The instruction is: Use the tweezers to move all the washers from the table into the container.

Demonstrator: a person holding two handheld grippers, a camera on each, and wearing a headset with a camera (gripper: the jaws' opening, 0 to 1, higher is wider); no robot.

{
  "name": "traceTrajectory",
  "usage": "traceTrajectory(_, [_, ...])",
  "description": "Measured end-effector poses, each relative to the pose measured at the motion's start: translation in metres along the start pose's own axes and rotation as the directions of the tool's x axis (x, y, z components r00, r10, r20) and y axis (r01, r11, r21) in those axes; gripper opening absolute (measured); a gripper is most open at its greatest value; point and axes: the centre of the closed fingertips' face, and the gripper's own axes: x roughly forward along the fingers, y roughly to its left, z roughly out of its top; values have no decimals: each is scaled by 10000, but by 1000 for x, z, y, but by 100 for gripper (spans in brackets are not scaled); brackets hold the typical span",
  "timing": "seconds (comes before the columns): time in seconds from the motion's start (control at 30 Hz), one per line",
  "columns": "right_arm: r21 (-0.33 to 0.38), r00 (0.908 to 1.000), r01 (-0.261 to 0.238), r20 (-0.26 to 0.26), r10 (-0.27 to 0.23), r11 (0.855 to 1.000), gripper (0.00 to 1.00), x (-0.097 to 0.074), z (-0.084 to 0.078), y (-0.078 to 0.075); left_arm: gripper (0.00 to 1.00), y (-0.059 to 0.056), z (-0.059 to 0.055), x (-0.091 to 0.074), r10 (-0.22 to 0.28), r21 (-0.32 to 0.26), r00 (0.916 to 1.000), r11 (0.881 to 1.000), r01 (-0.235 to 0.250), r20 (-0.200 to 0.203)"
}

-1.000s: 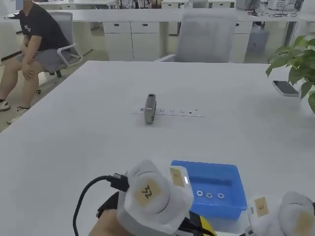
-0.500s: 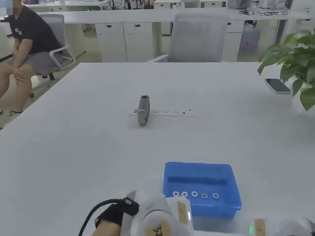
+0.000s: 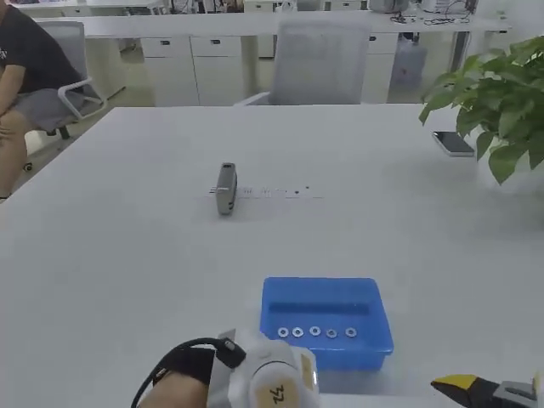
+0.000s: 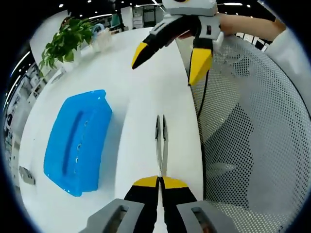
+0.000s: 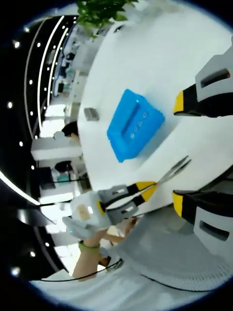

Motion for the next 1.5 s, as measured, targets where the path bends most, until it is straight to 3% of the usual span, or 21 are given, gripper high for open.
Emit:
traceTrajectory(0.07, [408, 9991, 117, 409, -133, 9991, 61, -6, 8, -2, 0, -1, -4, 2, -33, 46, 9997, 10000, 34, -229])
traceTrajectory(0.27, [899, 9906, 621, 1161, -724, 9940, 63, -27, 25, -8, 0, 0, -6, 0, 26, -185, 9998, 9998, -30, -207])
traceTrajectory(0.33, [924, 9888, 718, 1239, -830, 9931, 64, -32, 28, -10, 5, -2, -5, -1, 4, -631, 10000, 9980, -2, 26])
traceTrajectory(0.4, [910, 9848, 870, 1426, -995, 9920, 65, -39, 31, -14, 11, -4, -9, -3, -65, -1745, 9997, 9846, 102, 221])
traceTrajectory(0.5, [1035, 9770, 1080, 1731, -1248, 9887, 70, -48, 36, -20, 18, -1, -14, -10, 307, -2408, 9975, 9705, -145, 636])
traceTrajectory(0.57, [1107, 9686, 1341, 1955, -1538, 9848, 74, -56, 39, -27, 27, 0, -18, -18, 639, -3118, 9931, 9497, -302, 983])
traceTrajectory(0.63, [1069, 9610, 1602, 2100, -1798, 9813, 78, -60, 41, -33, 39, 3, -25, -29, 1134, -4024, 9841, 9141, -495, 1365])
traceTrajectory(0.7, [1035, 9568, 1824, 2101, -2008, 9778, 82, -62, 42, -38, 46, 7, -29, -38, 1605, -4497, 9729, 8904, -701, 1662])
traceTrajectory(0.8, [988, 9486, 2149, 2155, -2317, 9716, 87, -68, 42, -50, 54, 14, -36, -57, 2561, -5445, 9433, 8323, -1042, 2110])
traceTrajectory(0.87, [1018, 9449, 2231, 2218, -2407, 9695, 88, -70, 43, -53, 59, 18, -39, -69, 3129, -5773, 9228, 8057, -1326, 2247])
traceTrajectory(0.97, [1009, 9367, 2409, 2361, -2584, 9653, 90, -74, 45, -58, 67, 27, -41, -89, 4180, -6213, 8724, 7615, -1846, 2532])
traceTrajectory(1.07, [1039, 9244, 2700, 2503, -2879, 9573, 93, -79, 49, -63, 76, 36, -37, -114, 5283, -6724, 7968, 7064, -2210, 2931])
traceTrajectory(1.1, [1017, 9206, 2773, 2564, -2945, 9554, 95, -80, 50, -64, 79, 39, -33, -125, 5745, -6933, 7559, 6826, -2309, 3138])
traceTrajectory(1.13, [950, 9143, 2888, 2680, -3039, 9527, 97, -82, 53, -65, 81, 41, -30, -133, 5993, -7066, 7272, 6701, -2272, 3346])
traceTrajectory(1.17, [925, 9092, 2999, 2737, -3138, 9495, 99, -83, 55, -67, 83, 43, -27, -144, 6402, -7311, 6827, 6436, -2264, 3522])
traceTrajectory(1.23, [940, 8992, 3202, 2831, -3337, 9427, 99, -87, 58, -70, 87, 46, -22, -161, 6927, -7554, 6137, 6146, -2272, 3790])
traceTrajectory(1.27, [947, 8922, 3292, 2946, -3423, 9395, 99, -89, 60, -71, 89, 47, -21, -168, 7148, -7616, 5847, 6029, -2375, 3836])
traceTrajectory(1.3, [1003, 8862, 3326, 3068, -3472, 9377, 99, -90, 63, -72, 92, 49, -18, -178, 7464, -7723, 5397, 5839, -2503, 3893])
traceTrajectory(1.37, [1034, 8748, 3430, 3268, -3576, 9336, 99, -93, 66, -72, 97, 49, -14, -189, 7752, -7787, 4879, 5692, -2638, 4014])
traceTrajectory(1.4, [1040, 8702, 3485, 3334, -3627, 9315, 99, -93, 67, -72, 98, 49, -10, -197, 7927, -7808, 4514, 5606, -2759, 4097])
traceTrajectory(1.5, [1060, 8590, 3686, 3410, -3820, 9235, 99, -96, 69, -74, 99, 48, -4, -211, 8177, -7850, 3893, 5462, -2923, 4241])
